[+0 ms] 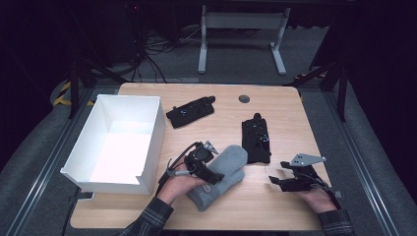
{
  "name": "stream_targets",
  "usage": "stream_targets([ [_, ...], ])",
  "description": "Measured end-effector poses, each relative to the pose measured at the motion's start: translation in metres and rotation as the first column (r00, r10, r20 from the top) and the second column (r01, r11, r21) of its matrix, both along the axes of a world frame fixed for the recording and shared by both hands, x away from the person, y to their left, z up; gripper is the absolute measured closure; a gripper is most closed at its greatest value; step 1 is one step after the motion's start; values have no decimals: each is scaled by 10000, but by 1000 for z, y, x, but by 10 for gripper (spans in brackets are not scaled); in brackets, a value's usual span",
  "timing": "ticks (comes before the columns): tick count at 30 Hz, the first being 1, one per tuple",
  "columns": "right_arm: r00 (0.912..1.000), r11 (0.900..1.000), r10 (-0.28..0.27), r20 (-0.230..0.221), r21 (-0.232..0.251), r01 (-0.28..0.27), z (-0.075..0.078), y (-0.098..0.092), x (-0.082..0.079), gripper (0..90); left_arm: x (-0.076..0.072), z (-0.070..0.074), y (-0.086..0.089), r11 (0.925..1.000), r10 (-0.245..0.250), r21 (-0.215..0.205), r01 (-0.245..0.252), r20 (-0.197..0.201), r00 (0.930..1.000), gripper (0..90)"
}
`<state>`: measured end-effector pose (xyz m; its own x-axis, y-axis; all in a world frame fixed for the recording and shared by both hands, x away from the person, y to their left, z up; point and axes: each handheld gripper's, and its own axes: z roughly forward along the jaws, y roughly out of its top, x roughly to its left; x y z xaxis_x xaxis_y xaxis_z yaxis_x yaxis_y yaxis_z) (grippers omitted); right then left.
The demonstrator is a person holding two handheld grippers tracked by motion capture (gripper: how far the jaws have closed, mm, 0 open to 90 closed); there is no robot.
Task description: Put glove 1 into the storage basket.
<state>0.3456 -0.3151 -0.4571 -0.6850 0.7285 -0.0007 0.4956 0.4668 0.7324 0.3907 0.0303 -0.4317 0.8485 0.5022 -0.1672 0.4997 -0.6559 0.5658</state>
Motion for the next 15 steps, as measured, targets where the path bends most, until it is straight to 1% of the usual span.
stream_targets([
  [4, 10000, 10000, -19, -42, -43, 19, -2, -1, 1, 236, 3, -6, 1, 9999, 61, 90, -60, -159, 9999, 183],
  [5, 10000, 10000, -42, -41, -67, 41, -2, -1, 1, 231, 4, -8, 1, 10000, -5, 45, 7, -299, 9996, 189],
  [7, 9999, 9999, -98, -69, -111, 97, -4, -1, 2, 229, 4, -8, 0, 9999, -82, 69, 85, -442, 9990, 216],
  [8, 9999, 9997, -125, -62, -190, 124, -4, -1, 3, 224, 4, -9, -1, 9999, -113, 104, 118, -442, 9990, 227],
  [10, 9997, 9995, -197, -107, -238, 194, -6, -1, 4, 206, 4, -9, -3, 9996, -239, 166, 249, -553, 9982, 266],
  [11, 9998, 9995, -195, -100, -256, 192, -7, -1, 4, 197, 3, -10, -3, 9994, -310, 121, 318, -623, 9976, 281],
  [14, 9998, 9992, -195, -82, -349, 192, -9, 0, 5, 181, 4, -10, -4, 9988, -496, -34, 495, -943, 9943, 379],
  [15, 9998, 9992, -192, -68, -358, 190, -9, 0, 5, 179, 5, -10, -5, 9982, -594, -21, 595, -1067, 9925, 414],
])
